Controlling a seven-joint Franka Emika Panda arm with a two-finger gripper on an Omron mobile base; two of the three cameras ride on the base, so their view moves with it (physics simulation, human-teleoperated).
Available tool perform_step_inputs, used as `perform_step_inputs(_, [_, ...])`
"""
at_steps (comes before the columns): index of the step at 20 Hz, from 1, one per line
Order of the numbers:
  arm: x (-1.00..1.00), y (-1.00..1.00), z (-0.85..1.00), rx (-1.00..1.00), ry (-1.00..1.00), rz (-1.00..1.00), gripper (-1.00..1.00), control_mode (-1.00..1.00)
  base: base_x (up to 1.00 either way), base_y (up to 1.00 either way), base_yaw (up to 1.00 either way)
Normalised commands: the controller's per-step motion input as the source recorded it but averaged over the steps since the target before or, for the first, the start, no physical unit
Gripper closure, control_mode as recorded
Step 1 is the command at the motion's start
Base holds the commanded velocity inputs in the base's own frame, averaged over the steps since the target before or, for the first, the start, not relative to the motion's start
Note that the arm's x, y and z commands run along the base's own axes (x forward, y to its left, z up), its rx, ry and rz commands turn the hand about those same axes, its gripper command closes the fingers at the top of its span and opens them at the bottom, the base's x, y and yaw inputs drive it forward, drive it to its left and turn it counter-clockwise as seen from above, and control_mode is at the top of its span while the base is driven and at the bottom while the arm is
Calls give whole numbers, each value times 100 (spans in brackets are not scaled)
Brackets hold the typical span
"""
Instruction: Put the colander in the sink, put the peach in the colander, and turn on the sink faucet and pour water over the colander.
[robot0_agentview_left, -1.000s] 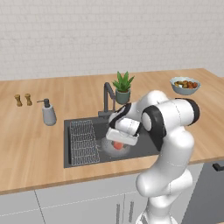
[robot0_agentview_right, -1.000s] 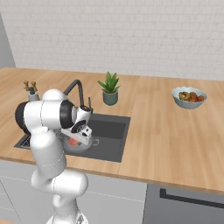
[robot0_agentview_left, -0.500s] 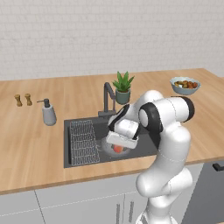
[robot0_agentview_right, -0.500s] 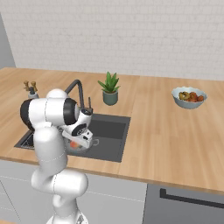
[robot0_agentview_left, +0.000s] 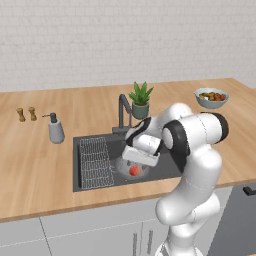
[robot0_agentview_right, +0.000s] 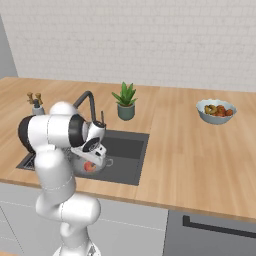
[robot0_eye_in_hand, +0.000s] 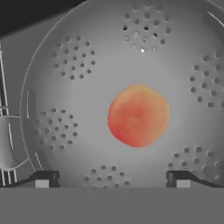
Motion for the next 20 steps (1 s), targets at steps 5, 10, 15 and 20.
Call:
perform_step_inputs(5, [0, -29, 86, 1, -3, 0, -100, -100, 0, 0, 0])
perform_step_inputs(10, [0, -73, 92, 9, -6, 0, -100, -100, 0, 0, 0])
perform_step_inputs(15, [0, -52, 60, 13, -8, 0, -100, -100, 0, 0, 0])
perform_step_inputs(20, [7, -3, 11, 15, -16, 0, -100, -100, 0, 0, 0])
